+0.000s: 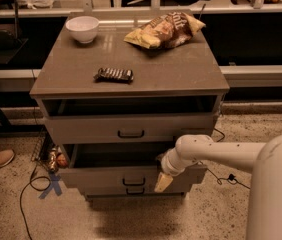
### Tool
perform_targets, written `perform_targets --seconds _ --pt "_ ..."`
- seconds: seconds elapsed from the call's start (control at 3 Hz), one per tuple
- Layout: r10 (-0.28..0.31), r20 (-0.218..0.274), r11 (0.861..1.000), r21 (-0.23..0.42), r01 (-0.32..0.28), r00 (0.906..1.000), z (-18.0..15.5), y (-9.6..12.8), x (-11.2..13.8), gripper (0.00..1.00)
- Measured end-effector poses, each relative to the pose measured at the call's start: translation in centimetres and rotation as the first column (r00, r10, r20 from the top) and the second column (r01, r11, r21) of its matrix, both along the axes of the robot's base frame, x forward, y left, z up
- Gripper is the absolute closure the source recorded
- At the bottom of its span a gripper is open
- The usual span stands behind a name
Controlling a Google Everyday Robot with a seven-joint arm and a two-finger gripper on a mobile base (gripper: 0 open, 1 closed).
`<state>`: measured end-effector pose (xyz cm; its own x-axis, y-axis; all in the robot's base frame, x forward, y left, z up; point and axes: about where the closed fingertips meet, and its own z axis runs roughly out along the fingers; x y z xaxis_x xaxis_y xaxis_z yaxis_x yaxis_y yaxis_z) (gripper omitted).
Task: Open middle drawer
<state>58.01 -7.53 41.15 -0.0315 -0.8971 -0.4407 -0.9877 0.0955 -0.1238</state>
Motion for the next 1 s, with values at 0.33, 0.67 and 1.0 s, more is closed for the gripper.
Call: perform_targets --seconds 0.33,0.67,1.0 --pt "0.031 -0.031 0.998 -0.048 -0.033 0.9991 -0.8 0.3 -0.4 0.00" --pt "0.083 -0.075 0.993 -0.076 -0.089 0.9938 -1.3 1.1 -0.8 0.00" --pt "0.126 -0.110 0.986 -0.097 -0.137 0.9859 -0.8 1.3 -1.8 0.26"
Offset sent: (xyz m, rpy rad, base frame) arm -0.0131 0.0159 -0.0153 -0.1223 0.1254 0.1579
